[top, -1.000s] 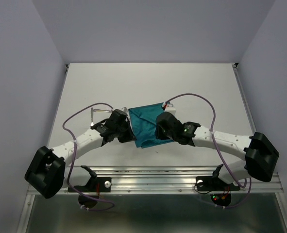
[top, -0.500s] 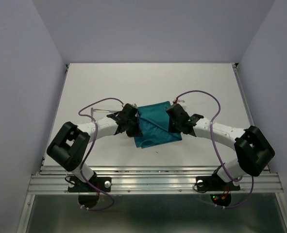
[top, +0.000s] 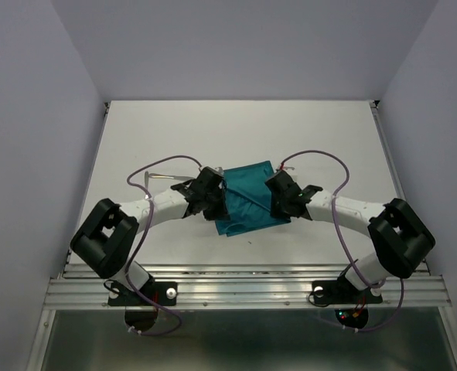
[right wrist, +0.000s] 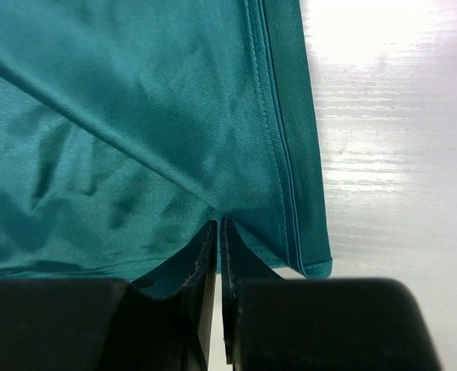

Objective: Fold the napkin into a case and place the utensils inside
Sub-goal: Smooth out the upper triangle-folded napkin at the center of the board.

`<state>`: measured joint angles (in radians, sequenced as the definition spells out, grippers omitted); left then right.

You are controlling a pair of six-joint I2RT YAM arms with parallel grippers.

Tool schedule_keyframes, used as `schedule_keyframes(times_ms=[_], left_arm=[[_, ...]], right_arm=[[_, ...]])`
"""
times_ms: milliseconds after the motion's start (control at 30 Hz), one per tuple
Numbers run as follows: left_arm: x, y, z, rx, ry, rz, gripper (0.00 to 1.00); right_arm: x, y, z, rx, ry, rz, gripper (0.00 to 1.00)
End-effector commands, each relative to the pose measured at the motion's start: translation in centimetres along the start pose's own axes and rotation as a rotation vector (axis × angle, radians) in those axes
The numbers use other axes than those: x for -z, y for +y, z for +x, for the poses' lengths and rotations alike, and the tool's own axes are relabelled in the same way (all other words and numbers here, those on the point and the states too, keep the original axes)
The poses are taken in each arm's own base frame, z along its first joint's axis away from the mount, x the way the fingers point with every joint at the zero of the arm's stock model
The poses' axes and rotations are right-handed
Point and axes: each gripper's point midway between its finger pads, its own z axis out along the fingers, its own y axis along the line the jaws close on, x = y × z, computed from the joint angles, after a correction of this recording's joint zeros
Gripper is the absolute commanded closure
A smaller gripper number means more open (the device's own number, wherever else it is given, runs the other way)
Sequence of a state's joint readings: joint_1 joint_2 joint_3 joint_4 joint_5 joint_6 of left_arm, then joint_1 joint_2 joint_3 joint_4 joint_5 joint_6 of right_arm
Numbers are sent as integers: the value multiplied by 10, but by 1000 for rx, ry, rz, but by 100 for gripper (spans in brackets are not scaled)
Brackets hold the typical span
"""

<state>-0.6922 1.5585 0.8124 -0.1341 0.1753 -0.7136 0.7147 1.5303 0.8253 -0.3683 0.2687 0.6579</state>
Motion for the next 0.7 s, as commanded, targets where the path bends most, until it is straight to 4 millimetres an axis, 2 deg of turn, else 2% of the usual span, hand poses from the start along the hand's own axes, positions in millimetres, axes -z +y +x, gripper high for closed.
schedule_keyframes(times_ms=[0,100,200,300,433,567,667], left_arm=[[31,-29,-19,-53,-80,79,100],[30,-32,-8,-65,-44,105,100],[22,-31,7,-75,6,122,100],[12,-25,19,-84,53,116,100],[-3,-15,33,-97,112,78,100],[-12,-6,37,-109,125,23,100],[-10,-4,33,-120,119,-4,100]], right_arm=[[23,9,-18,-18,-59,-52,89],[27,15,-15,-39,-43,-91,89],[22,18,-1,-54,-7,-110,89],[13,15,19,-52,39,-106,89],[3,14,30,-60,64,-108,89],[2,12,25,-45,55,-83,89],[14,5,4,-25,-13,-34,89]])
